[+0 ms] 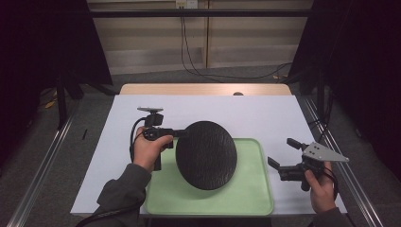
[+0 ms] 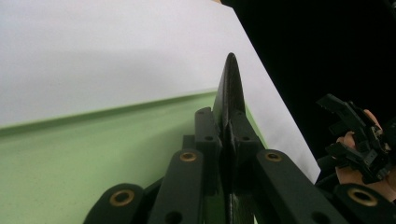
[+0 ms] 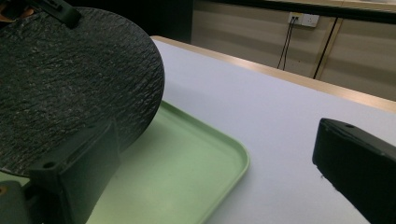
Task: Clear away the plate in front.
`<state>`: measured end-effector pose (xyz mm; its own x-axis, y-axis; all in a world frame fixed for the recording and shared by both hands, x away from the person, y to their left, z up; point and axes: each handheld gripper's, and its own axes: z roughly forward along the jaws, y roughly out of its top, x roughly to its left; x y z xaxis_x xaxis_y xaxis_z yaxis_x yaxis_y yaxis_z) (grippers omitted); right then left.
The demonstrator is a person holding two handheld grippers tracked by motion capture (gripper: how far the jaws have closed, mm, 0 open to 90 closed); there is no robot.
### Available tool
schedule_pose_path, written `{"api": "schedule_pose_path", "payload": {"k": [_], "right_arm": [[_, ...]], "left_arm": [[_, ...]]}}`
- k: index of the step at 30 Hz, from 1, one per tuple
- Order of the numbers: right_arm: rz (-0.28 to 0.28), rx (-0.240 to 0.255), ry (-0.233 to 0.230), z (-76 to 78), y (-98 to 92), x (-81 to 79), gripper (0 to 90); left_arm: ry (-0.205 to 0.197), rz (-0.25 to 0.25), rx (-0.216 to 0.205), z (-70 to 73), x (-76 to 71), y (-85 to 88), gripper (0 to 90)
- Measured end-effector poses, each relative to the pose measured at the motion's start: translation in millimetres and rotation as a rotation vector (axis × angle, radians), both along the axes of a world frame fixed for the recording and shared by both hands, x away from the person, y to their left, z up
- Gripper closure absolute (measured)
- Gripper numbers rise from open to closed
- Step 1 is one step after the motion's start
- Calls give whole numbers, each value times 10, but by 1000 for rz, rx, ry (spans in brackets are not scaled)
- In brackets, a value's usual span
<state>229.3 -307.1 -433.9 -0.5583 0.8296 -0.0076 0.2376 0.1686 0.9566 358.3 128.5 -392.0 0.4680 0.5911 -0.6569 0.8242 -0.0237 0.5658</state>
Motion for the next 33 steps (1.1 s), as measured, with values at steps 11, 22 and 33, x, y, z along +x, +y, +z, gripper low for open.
{"api": "schedule_pose_path", "payload": {"k": [11,22,33], "right_arm": [[0,0,2,-2,2,-1,4],[-5,-2,0,-1,4,-2,5],[-9,-6,-6,-1,-5,3,5]], "left_arm": [[17,-18,-16,-82,-95,-43,848],[30,-61,-26,-186,-186,-111,843],[20,-29,6,-341,-182,-69,872]]}}
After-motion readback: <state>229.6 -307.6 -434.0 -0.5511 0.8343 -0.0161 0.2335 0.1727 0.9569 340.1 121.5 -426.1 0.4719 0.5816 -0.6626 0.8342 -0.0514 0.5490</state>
